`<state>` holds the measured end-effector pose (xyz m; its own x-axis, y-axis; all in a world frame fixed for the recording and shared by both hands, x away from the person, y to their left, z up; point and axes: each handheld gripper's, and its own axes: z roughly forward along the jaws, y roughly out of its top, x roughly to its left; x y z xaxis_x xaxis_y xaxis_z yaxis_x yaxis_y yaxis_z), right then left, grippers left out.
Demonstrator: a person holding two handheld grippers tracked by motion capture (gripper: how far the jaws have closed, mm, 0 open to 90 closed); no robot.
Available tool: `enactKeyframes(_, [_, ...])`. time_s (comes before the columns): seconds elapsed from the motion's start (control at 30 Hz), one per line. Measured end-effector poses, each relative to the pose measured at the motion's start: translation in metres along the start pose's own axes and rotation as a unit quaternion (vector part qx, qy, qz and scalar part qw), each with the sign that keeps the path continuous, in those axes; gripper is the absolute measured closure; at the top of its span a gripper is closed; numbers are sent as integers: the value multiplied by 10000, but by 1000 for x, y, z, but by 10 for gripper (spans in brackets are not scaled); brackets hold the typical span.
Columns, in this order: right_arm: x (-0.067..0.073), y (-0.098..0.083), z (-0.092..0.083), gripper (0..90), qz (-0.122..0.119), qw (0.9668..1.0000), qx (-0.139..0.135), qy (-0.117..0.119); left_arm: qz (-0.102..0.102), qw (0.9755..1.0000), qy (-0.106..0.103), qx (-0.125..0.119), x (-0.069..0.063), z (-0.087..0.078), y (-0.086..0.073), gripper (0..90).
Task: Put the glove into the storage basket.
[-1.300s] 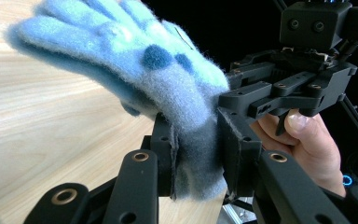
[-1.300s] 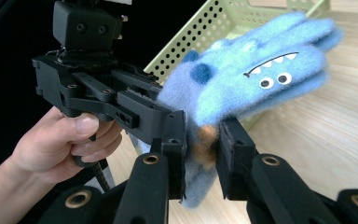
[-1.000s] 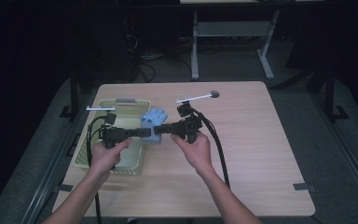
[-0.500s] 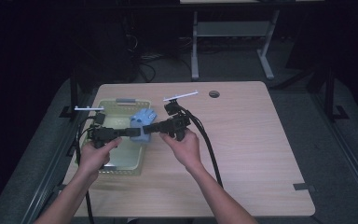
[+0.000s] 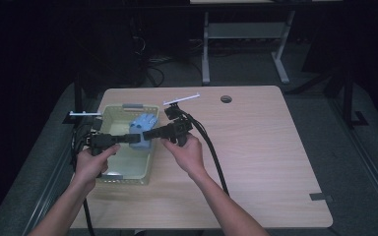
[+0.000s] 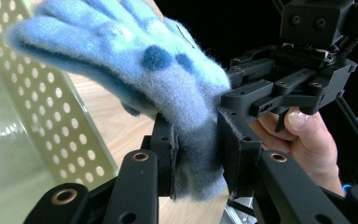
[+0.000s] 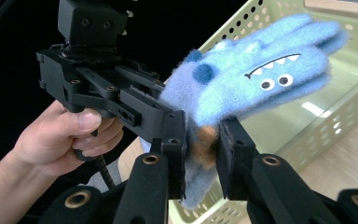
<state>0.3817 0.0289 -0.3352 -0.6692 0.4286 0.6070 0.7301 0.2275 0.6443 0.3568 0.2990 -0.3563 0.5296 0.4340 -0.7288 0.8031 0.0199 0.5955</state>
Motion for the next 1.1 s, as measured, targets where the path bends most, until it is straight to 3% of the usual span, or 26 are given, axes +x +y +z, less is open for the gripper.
enactKeyframes(0.6, [4,8,24,746,-87,9999,122,85,-172,9998,-8,28,15,-21,0,691])
enactKeyframes(1.1, [-4,10,50,744,141,9995,174,213,-275,9994,167,154,33,-32,1,692])
